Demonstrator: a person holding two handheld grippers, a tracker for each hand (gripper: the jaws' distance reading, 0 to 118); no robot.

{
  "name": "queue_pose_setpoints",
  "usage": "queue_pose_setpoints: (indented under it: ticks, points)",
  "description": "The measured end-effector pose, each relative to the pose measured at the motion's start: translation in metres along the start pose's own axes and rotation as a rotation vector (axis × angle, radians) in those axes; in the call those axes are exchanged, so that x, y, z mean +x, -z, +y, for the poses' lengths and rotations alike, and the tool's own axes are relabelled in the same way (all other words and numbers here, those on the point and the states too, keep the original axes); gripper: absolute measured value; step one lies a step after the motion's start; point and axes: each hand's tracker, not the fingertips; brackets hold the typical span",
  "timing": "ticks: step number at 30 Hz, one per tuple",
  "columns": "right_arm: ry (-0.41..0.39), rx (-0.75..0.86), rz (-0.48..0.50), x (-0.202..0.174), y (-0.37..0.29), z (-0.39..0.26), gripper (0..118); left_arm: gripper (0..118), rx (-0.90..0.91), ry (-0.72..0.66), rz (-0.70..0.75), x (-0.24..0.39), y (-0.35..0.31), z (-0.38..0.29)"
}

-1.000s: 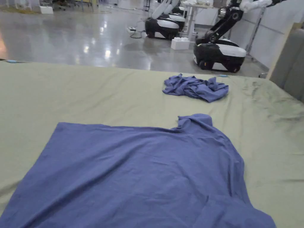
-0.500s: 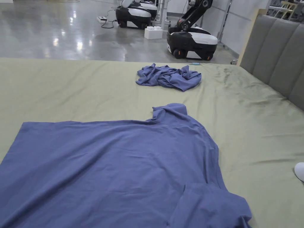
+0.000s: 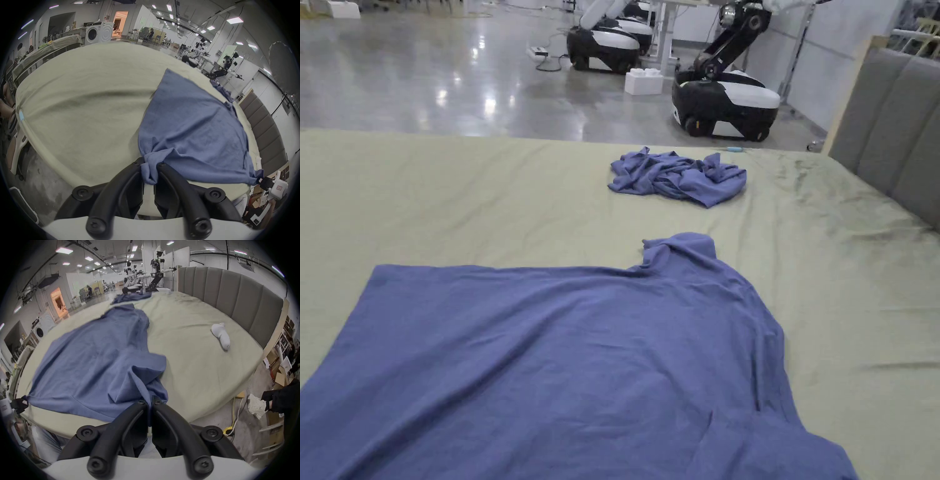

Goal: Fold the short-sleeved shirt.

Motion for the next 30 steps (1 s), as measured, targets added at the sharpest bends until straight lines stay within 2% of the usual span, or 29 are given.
queue_pose_setpoints:
  ticks: [4, 7, 11, 15, 19, 23, 24, 25, 26, 27, 28, 30]
  points:
    - [-0.009, 0.086, 0.066, -0.004, 0.003, 0.047, 4, 11, 0.09, 0.065, -0.083, 0.019, -0.001, 0.049]
    - [-0.024, 0.137, 0.075, -0.008, 0.028, 0.088, 4, 11, 0.122, 0.161, -0.052, 0.04, 0.019, 0.09]
    - [-0.019, 0.147, 0.077, -0.013, 0.076, 0.14, 4, 11, 0.129, 0.193, -0.017, 0.061, 0.058, 0.138]
    - [0.018, 0.082, 0.094, -0.021, 0.128, 0.169, 4, 11, 0.061, 0.18, 0.005, 0.072, 0.106, 0.162]
    - [0.01, -0.015, 0.069, -0.028, 0.175, 0.177, 4, 11, -0.04, 0.189, 0.061, 0.074, 0.146, 0.161]
    - [0.014, -0.049, 0.065, -0.027, 0.203, 0.174, 5, 11, -0.057, 0.19, 0.063, 0.067, 0.159, 0.152]
    - [0.026, -0.043, 0.075, -0.025, 0.201, 0.171, 14, 11, -0.046, 0.179, 0.043, 0.063, 0.156, 0.149]
    - [0.032, -0.039, 0.077, -0.022, 0.194, 0.17, 34, 12, -0.036, 0.167, 0.024, 0.059, 0.149, 0.147]
    - [0.044, -0.025, 0.101, -0.018, 0.184, 0.167, 70, 31, -0.028, 0.152, 0.005, 0.055, 0.139, 0.145]
    - [0.051, 0.03, 0.115, -0.015, 0.166, 0.161, 86, 67, -0.019, 0.128, -0.014, 0.048, 0.124, 0.141]
    - [0.041, 0.106, 0.102, -0.013, 0.142, 0.152, 90, 97, -0.022, 0.113, -0.037, 0.044, 0.104, 0.134]
    - [0.011, 0.178, 0.052, -0.012, 0.101, 0.128, 90, 98, 0.041, 0.085, -0.088, 0.037, 0.06, 0.115]
